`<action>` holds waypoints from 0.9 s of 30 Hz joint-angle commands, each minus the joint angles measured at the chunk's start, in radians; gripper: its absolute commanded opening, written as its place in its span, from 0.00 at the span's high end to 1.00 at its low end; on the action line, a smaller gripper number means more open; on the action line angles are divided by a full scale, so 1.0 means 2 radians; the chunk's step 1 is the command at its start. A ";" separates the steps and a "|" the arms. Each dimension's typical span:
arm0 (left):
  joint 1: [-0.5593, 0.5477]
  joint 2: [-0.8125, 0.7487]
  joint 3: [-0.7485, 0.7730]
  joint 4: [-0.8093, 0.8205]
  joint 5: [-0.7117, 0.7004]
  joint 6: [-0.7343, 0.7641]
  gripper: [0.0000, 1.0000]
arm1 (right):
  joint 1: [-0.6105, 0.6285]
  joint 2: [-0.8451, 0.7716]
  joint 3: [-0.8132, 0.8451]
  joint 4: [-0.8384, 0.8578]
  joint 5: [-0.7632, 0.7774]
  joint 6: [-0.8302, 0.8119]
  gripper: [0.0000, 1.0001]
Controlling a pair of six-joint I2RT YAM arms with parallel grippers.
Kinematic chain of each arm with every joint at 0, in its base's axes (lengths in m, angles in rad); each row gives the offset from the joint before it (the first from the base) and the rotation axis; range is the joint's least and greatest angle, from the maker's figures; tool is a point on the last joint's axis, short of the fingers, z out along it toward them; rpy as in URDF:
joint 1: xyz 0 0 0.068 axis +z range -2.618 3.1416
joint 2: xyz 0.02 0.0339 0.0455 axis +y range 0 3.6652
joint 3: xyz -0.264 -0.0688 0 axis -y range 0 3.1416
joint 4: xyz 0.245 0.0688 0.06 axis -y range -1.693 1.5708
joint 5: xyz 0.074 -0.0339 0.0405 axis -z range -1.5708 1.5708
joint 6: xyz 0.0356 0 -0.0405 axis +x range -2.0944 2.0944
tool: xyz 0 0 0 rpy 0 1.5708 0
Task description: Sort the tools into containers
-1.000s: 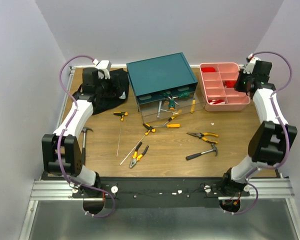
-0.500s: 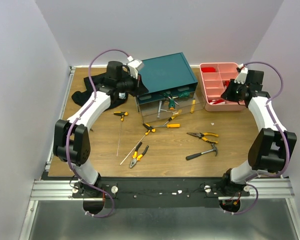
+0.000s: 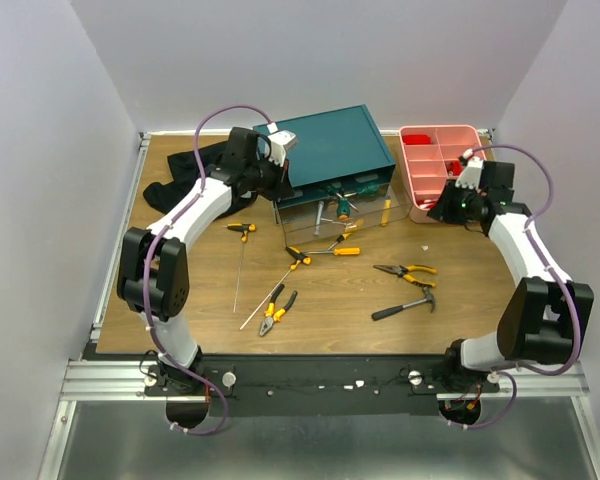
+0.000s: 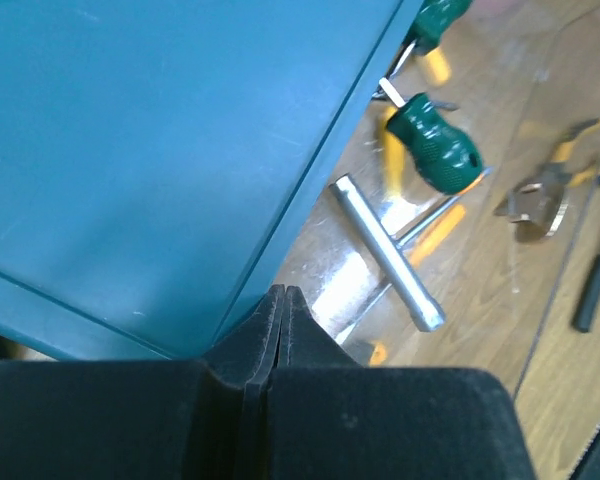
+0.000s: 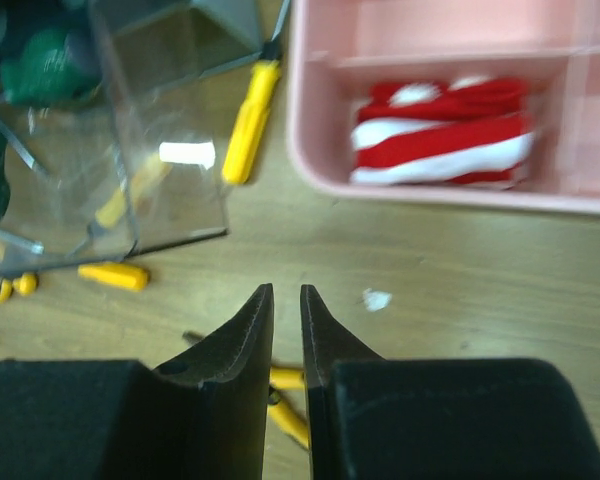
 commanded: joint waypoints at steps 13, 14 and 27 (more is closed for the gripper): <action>0.060 0.086 0.099 0.015 -0.169 0.018 1.00 | 0.092 0.076 0.011 0.026 0.012 0.049 0.69; 0.067 0.090 0.112 0.016 -0.170 0.018 1.00 | 0.098 0.085 0.024 0.024 0.017 0.050 0.69; 0.096 0.054 0.135 0.081 0.104 -0.126 0.39 | 0.175 0.202 0.121 0.002 0.174 0.113 0.32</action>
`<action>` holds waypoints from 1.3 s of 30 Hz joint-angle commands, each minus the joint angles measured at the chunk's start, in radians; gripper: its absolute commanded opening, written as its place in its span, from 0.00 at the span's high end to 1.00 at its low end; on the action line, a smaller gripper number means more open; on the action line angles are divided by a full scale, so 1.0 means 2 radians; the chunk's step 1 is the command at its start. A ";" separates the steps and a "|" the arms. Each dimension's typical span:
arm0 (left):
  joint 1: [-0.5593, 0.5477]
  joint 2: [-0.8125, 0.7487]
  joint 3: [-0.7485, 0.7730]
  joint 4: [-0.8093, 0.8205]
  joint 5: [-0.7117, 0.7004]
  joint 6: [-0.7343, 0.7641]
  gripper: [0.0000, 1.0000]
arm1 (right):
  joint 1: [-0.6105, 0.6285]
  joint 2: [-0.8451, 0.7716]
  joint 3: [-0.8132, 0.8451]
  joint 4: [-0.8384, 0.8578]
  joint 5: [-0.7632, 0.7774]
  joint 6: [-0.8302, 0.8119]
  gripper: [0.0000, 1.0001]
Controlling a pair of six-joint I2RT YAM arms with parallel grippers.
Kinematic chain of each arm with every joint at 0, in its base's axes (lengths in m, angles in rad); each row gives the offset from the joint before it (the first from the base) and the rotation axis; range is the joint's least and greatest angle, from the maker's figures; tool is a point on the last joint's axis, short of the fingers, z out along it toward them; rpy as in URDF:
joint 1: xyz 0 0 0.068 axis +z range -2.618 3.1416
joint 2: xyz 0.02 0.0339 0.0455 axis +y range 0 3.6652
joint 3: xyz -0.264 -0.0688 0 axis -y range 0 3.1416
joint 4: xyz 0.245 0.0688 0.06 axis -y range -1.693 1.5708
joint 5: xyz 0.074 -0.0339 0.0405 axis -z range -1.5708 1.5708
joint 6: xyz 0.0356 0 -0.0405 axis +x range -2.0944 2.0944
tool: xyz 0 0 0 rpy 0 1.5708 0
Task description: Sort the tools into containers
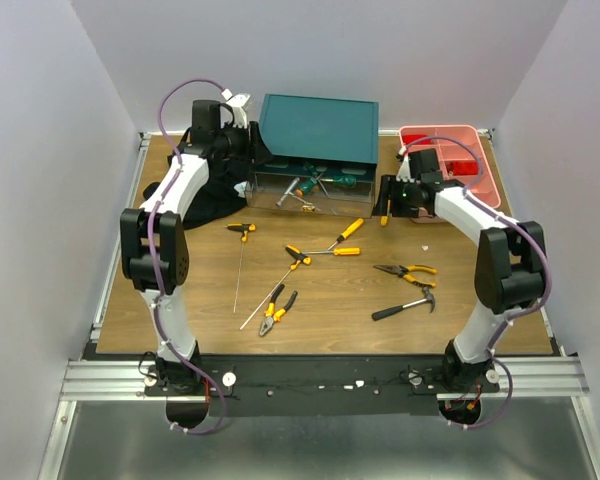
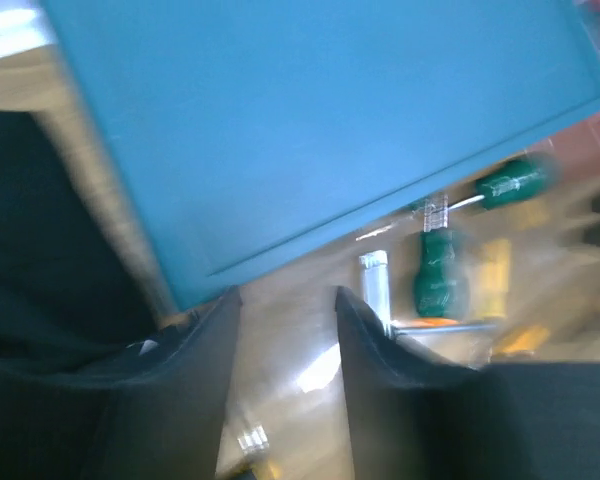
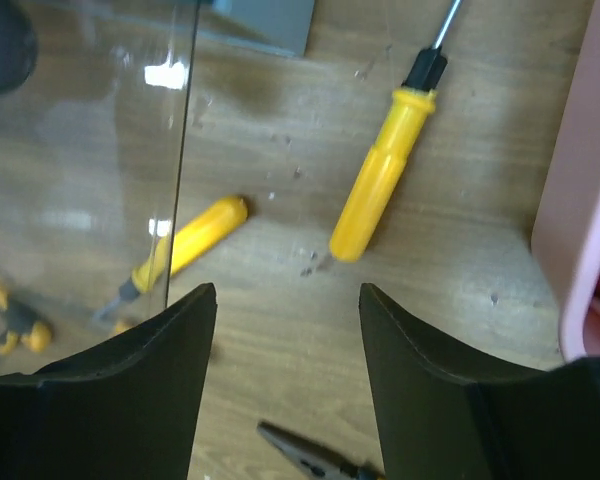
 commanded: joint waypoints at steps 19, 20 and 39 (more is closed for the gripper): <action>0.025 -0.180 -0.075 0.027 0.044 -0.068 0.31 | 0.031 0.133 0.108 -0.070 0.169 0.047 0.88; 0.026 -0.179 -0.071 0.027 0.042 -0.067 0.31 | 0.030 0.116 0.101 -0.067 0.167 0.039 0.97; 0.028 -0.176 -0.080 0.048 0.002 -0.056 0.30 | 0.043 -0.092 0.139 -0.017 -0.198 -0.199 0.96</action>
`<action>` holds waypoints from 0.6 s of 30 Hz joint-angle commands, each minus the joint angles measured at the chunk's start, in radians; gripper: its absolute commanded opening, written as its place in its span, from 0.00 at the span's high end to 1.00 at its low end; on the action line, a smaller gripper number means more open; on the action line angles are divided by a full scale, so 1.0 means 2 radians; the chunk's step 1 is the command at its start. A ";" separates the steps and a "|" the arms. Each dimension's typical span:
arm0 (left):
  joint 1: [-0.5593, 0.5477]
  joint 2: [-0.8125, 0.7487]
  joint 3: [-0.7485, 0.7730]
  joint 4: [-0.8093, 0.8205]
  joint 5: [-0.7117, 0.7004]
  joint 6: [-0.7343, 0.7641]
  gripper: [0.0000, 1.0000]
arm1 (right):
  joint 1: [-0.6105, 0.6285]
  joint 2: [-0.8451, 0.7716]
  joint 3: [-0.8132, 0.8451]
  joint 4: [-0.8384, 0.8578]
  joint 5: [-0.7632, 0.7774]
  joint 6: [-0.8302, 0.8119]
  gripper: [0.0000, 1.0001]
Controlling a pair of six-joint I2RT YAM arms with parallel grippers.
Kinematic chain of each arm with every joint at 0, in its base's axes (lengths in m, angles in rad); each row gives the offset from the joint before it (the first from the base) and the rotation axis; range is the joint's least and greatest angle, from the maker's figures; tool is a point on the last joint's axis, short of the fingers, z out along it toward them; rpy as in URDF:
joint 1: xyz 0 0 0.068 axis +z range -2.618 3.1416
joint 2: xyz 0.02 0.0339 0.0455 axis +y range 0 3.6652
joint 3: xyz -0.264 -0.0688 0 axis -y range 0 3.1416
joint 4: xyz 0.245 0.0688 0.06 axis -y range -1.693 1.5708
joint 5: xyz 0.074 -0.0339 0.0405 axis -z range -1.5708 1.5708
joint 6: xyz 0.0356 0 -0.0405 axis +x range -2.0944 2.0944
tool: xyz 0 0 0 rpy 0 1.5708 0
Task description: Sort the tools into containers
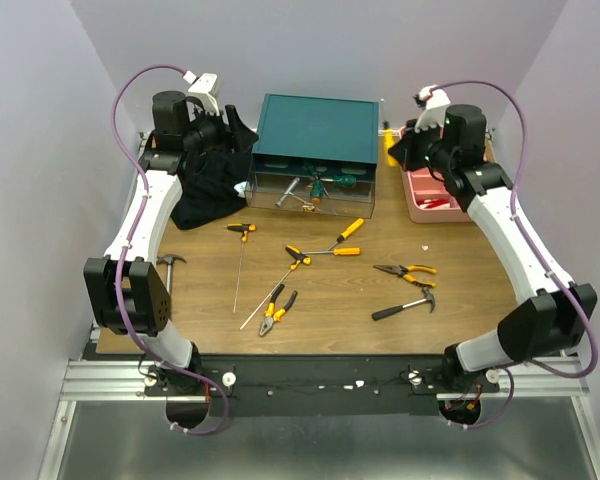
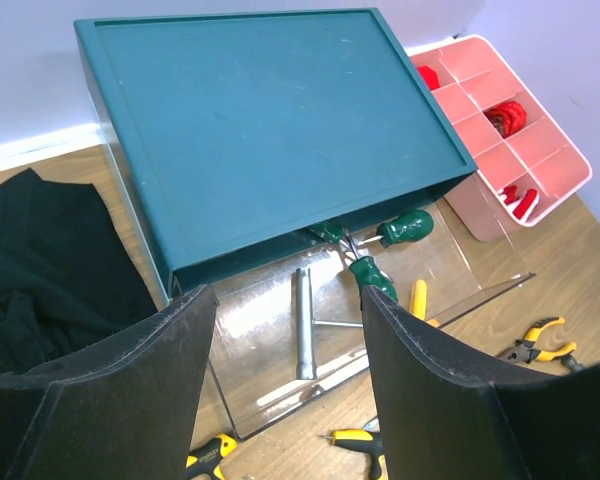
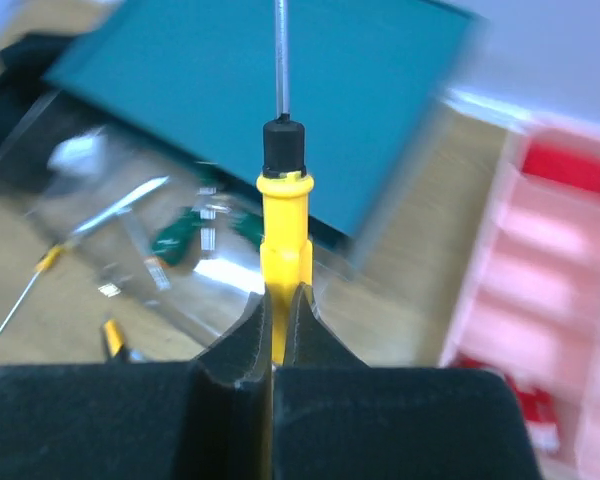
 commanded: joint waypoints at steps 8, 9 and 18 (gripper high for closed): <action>0.002 -0.046 -0.041 0.006 -0.020 0.022 0.29 | 0.077 0.131 0.121 -0.085 -0.224 -0.294 0.96; 0.002 -0.051 -0.053 0.003 -0.021 0.027 0.29 | 0.083 0.138 0.123 -0.089 -0.221 -0.307 0.96; 0.002 -0.083 -0.093 -0.004 -0.029 0.037 0.27 | 0.092 0.104 0.106 -0.085 -0.199 -0.292 0.53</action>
